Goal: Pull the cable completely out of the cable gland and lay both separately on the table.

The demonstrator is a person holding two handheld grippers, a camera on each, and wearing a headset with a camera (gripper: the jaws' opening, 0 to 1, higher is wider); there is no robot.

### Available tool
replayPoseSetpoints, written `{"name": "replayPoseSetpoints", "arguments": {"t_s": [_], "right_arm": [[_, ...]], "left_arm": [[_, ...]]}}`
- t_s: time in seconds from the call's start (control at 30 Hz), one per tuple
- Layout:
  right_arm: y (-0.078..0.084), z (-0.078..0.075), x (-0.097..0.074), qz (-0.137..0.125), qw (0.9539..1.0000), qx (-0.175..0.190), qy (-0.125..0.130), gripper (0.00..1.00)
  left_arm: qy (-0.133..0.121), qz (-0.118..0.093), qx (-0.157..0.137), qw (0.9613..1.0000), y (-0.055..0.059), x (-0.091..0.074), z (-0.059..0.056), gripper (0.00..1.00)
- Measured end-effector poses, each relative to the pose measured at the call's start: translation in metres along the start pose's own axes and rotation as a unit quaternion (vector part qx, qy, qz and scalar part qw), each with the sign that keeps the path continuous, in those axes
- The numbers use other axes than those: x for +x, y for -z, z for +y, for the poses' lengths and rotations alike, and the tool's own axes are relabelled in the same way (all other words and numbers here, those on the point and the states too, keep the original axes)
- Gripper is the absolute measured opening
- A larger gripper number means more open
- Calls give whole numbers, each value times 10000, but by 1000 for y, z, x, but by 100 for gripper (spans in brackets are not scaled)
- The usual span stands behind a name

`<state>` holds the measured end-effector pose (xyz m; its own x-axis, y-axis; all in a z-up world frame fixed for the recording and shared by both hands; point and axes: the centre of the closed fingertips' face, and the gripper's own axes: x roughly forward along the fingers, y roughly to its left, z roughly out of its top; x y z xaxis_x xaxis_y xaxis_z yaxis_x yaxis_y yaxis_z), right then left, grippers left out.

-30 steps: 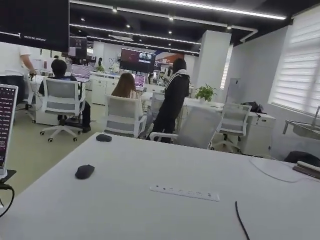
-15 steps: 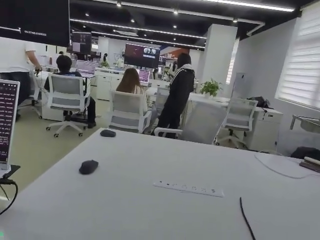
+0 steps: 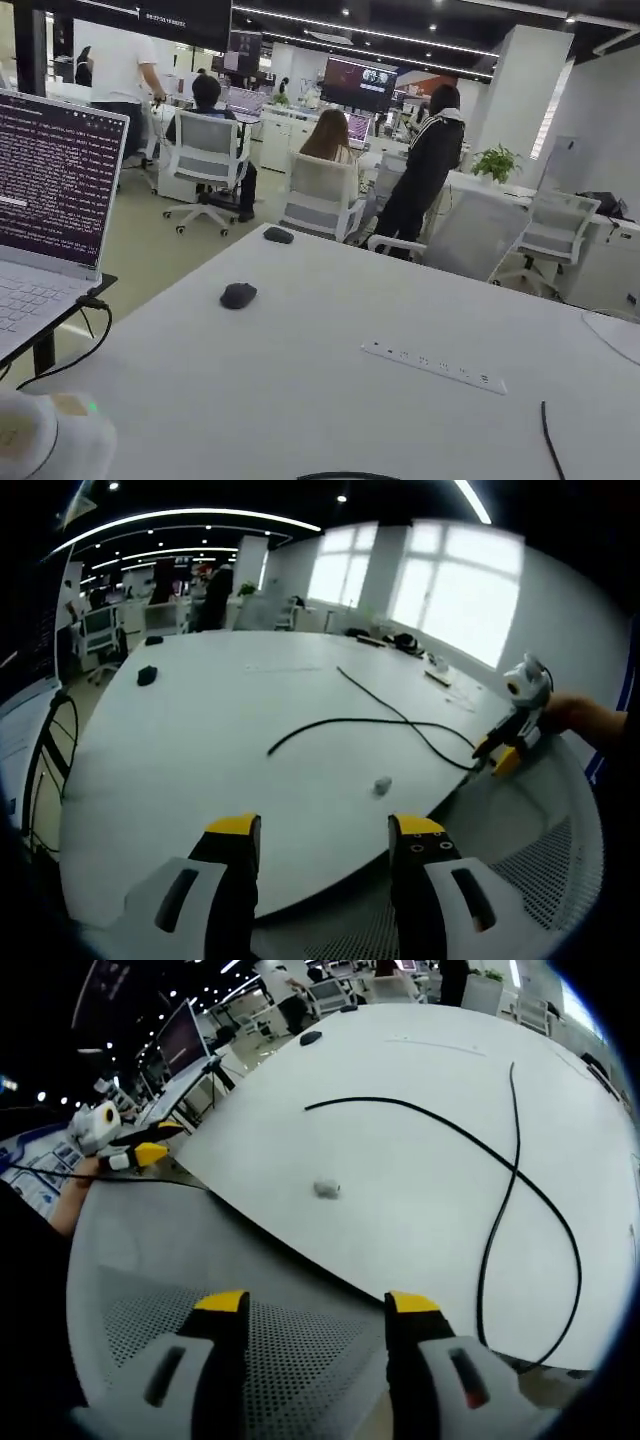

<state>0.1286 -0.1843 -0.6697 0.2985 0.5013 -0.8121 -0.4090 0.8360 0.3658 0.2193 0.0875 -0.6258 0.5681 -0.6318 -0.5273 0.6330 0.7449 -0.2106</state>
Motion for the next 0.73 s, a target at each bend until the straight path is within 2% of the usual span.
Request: {"name": "replayPoseSetpoints", "arguments": {"t_s": [0.17, 0.33, 0.5, 0.73], "right_arm": [[-8, -6, -4, -140, 9999, 58, 60, 57], [-14, -7, -12, -404, 9990, 138, 118, 56], [-8, -12, -19, -495, 9981, 265, 255, 56], [3, -16, -16, -477, 9975, 337, 386, 56]], "left_arm": [[-33, -72, -54, 10000, -2, 0, 2, 49], [14, 34, 45, 10000, 2, 1, -1, 48], [55, 18, 39, 10000, 1, 2, -3, 49], [137, 164, 98, 9997, 5, 4, -6, 46]]}}
